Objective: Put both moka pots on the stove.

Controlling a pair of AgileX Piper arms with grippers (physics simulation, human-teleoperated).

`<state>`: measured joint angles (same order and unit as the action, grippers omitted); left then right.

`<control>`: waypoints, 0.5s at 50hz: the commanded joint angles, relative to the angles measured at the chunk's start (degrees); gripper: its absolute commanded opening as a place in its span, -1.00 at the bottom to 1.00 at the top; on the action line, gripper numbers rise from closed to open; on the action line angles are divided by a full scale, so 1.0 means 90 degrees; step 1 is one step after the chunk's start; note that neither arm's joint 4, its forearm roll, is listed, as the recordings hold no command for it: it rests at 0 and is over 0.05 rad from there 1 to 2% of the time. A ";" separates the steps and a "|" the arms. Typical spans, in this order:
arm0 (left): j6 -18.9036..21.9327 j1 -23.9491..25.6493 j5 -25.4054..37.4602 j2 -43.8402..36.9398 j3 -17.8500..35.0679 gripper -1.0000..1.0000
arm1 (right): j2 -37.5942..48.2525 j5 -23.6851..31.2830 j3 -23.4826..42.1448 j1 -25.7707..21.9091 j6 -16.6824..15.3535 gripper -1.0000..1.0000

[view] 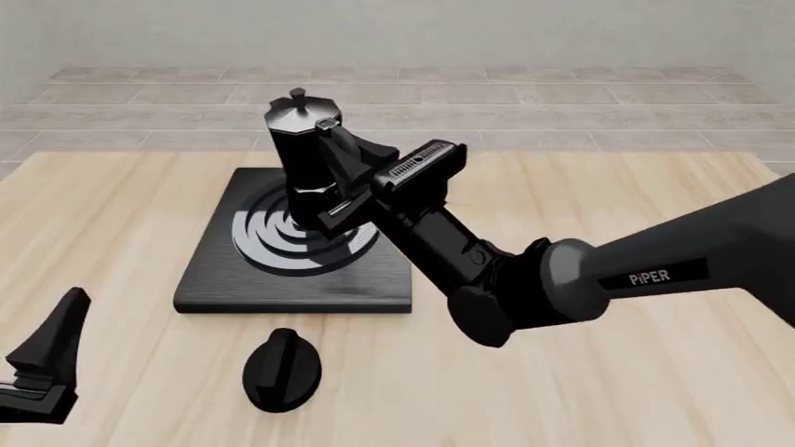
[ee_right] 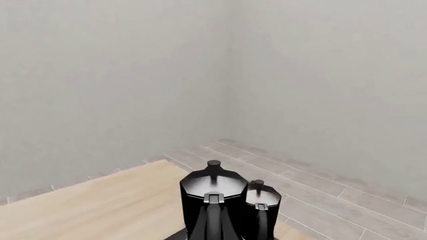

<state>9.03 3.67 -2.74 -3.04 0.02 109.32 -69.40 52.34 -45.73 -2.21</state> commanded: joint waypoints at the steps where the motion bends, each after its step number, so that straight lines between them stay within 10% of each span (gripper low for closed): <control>1: -0.0024 -0.0004 -0.0108 -0.0120 0.0000 1.00 | 0.0059 -0.0055 0.0312 -0.0119 0.0102 -1.00; 25: 0.0063 0.0010 -0.0012 0.0004 -0.0001 1.00 | 0.0511 -0.0056 0.0814 -0.0143 0.0265 -1.00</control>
<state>9.30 3.75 -3.08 -3.35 0.01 113.47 -69.40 56.76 -46.95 -0.39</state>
